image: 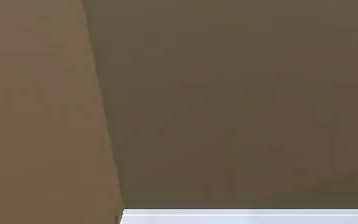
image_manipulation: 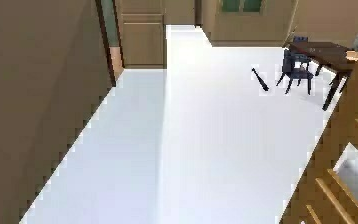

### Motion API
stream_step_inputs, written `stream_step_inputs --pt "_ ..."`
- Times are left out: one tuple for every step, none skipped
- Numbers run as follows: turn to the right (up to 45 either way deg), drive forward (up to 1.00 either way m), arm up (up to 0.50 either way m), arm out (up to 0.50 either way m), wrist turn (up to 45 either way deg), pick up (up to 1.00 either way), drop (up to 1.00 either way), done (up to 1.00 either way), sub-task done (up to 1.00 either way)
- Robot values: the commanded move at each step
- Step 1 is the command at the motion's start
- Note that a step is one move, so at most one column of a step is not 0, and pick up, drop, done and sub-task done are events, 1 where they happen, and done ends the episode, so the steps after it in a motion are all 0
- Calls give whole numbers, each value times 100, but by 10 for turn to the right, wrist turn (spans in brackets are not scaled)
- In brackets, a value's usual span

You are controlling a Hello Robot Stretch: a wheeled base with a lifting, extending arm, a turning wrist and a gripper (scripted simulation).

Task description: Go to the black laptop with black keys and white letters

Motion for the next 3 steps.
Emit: stream_step_inputs --pt "450 0 0 0 0 0 0 0 0" --pt "420 0 0 0 0 0 0 0 0" --pt "0 20 0 0 0 0 0 0 0"
